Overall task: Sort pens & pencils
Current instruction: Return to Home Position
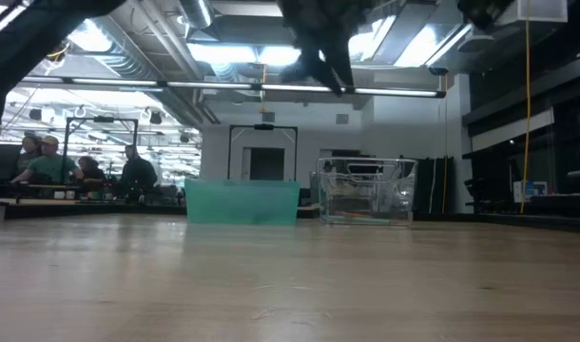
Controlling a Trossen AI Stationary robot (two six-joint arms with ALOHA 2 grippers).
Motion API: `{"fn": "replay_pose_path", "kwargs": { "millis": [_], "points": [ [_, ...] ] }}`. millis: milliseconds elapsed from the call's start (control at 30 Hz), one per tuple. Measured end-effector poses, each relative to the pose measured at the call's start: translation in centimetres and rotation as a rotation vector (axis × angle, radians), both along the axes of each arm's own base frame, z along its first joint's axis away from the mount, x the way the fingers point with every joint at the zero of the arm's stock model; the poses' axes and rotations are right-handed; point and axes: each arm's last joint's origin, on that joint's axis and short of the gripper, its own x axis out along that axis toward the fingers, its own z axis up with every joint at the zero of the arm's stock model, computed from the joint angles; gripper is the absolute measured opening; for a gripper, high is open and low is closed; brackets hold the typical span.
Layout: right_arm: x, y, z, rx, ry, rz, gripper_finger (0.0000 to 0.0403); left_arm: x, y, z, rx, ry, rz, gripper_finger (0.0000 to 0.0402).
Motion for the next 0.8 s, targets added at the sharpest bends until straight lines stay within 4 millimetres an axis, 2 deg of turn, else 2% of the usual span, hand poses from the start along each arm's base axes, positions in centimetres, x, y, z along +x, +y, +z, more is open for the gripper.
{"fn": "replay_pose_path", "kwargs": {
  "millis": [267, 367, 533, 800],
  "points": [
    [-0.8, -0.5, 4.9, -0.001, -0.168, 0.002, 0.0094, -3.7, -1.8, 6.0, 0.177, -0.106, 0.001, 0.0099],
    [-1.0, -0.6, 6.1, -0.012, -0.215, 0.013, 0.0094, -5.2, -2.8, 8.0, 0.245, -0.143, -0.004, 0.0099],
    [-0.9, -0.6, 6.9, -0.024, -0.286, 0.026, 0.0094, -7.2, -4.3, 10.6, 0.305, -0.213, -0.018, 0.0098],
    [-0.8, -1.1, 7.4, -0.028, -0.337, -0.005, 0.0094, -10.1, -6.0, 13.3, 0.382, -0.266, 0.0, 0.0098]
  ]
}}
